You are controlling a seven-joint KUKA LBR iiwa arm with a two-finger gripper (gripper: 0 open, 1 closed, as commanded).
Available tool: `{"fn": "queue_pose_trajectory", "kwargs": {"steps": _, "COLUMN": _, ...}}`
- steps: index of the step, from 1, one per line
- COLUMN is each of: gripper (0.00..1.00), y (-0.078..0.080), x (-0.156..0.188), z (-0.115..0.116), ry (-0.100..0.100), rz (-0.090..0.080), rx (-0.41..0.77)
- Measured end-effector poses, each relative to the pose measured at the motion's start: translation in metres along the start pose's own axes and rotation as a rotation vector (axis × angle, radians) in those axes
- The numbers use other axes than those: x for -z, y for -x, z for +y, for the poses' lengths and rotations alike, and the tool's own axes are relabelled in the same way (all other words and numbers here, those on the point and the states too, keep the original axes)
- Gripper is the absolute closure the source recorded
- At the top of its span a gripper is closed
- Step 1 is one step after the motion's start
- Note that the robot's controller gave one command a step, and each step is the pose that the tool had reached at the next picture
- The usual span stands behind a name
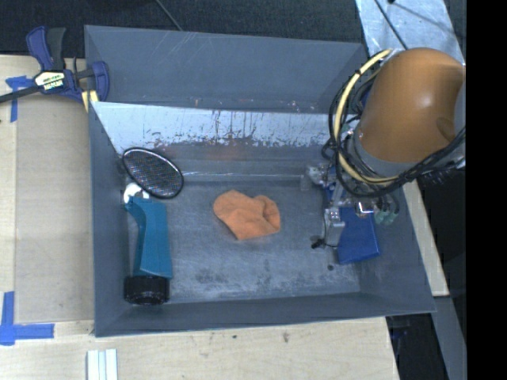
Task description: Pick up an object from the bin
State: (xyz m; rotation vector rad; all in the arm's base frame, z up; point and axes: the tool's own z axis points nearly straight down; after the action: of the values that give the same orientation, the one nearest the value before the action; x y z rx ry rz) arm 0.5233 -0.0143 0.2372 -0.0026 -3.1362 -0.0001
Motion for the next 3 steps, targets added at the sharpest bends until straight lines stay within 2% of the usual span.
{"fn": "queue_pose_trajectory", "kwargs": {"steps": 1, "gripper": 0.0, "y": 0.001, "x": 0.005, "z": 0.0, "ry": 0.0, "rz": -0.009, "rx": 0.0}}
{"fn": "queue_pose_trajectory", "kwargs": {"steps": 2, "gripper": 0.0, "y": 0.023, "x": -0.035, "z": 0.015, "ry": 0.0, "rz": -0.019, "rx": -0.017}}
{"fn": "queue_pose_trajectory", "kwargs": {"steps": 3, "gripper": 0.0, "y": 0.004, "x": -0.064, "z": 0.053, "ry": 0.0, "rz": -0.003, "rx": -0.082}}
